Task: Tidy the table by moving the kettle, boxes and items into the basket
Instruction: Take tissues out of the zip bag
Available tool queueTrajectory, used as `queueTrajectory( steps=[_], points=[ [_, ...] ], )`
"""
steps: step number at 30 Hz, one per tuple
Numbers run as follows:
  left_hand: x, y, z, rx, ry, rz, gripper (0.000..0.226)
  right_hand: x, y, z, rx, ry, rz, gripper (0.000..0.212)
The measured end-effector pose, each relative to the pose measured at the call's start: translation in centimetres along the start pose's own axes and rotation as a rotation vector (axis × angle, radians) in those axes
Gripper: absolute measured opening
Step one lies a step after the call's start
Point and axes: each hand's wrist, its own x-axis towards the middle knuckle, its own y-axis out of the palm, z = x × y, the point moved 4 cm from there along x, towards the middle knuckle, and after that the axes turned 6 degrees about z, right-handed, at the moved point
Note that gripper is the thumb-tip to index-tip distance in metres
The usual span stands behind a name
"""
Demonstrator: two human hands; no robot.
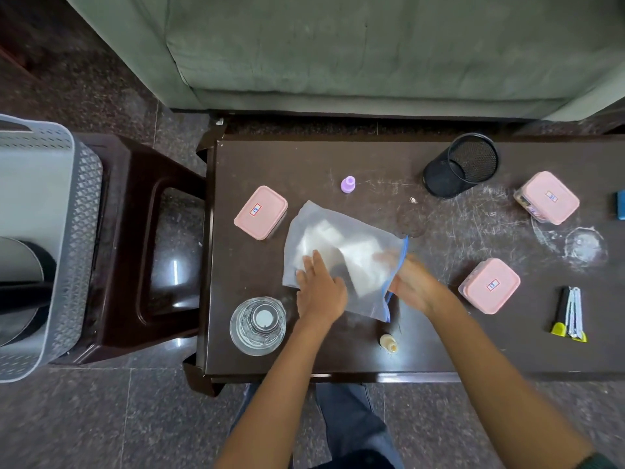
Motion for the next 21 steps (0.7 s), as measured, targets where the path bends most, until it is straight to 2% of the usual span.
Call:
queueTrajectory(
  steps=[4, 6, 10, 15, 19, 21],
  points=[
    [0.3, -0.3, 0.1, 0.102, -0.022, 0.025, 0.061, -1.7, -1.7, 1.1, -0.008, -0.084, -0.042, 0.019],
    [0.5, -0.4, 0.1, 0.135, -0.039, 0.035, 0.062, -2.9, -2.4, 1.6, -0.025, -0.103, -0.099, 0.007],
    [0.7, -0.7, 0.1, 0.234, -0.072, 0.033, 0.063, -5.0, -4.6, 2.5, -0.050, -0.108, -0.102, 0.030],
    [0.6, -0.3, 0.2, 0.439, -0.100, -0.006, 0.071, -8.1, -6.5, 4.9, -0.131, -0.234, -0.177, 0.009],
    [1.1, -1.0, -0.1, 0.664, -0.118, -0.110, 0.071, -10.9, -6.3, 6.3, -0.128, -0.324, -0.164, 0.002],
    [1.5, -1.3, -0.3, 0.696, -0.115, -0.117, 0.065, -11.3, -5.7, 6.3, -0.100, -0.341, -0.122, 0.009]
  ],
)
